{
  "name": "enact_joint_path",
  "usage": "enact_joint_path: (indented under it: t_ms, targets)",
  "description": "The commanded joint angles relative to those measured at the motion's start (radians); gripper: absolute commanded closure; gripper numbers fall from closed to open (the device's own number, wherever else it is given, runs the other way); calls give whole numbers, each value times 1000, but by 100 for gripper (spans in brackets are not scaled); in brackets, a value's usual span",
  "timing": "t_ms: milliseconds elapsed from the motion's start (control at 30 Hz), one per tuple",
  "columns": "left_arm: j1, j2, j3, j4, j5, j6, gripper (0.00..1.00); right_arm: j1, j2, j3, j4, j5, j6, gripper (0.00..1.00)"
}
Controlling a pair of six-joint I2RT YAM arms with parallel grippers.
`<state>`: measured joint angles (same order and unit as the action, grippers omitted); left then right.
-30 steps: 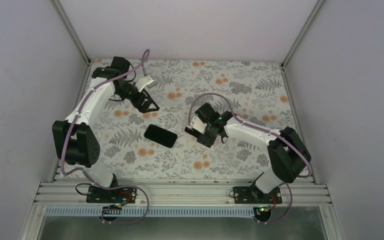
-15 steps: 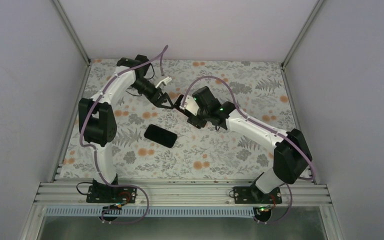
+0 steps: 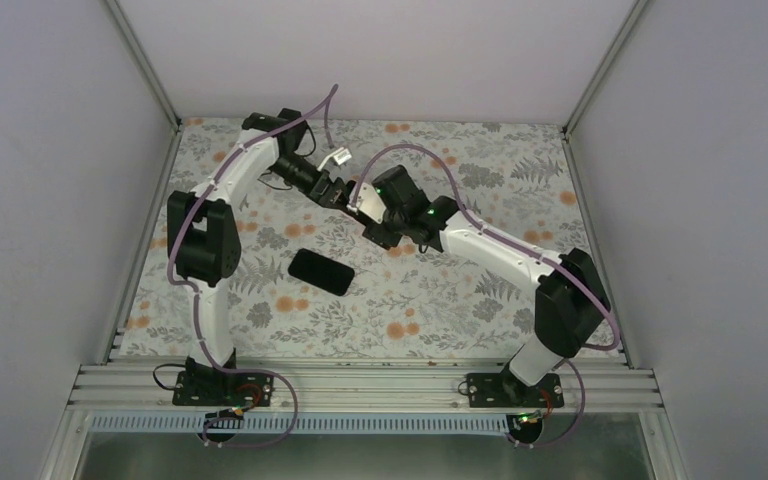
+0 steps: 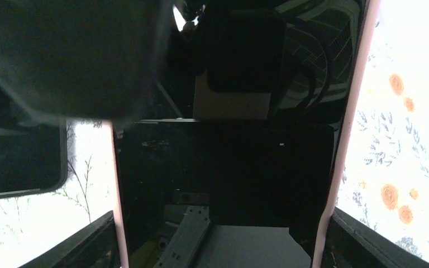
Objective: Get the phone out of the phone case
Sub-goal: Pick up the phone at the center of the board.
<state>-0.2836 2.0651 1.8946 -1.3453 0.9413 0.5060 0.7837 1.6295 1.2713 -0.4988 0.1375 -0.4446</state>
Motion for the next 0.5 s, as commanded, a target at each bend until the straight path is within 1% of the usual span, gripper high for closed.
enact_joint_path:
  t_ms: [0,233,300,400,467]
  targets:
    - [-6,15,21,-12,61,-18,3,15,11,60,78,28,4,54]
    - [-6,13,26,-12,104,-6,18,30,27,76,69,29,9,53]
    - [-5,11,24,-12,110,-7,25,36,26,73,74,39,12,53]
    - [-6,8,16,-12,116,-3,42,39,26,75,81,47,15,53]
    - [-5,3,13,-12,122,-1,51,40,23,76,82,50,15,53]
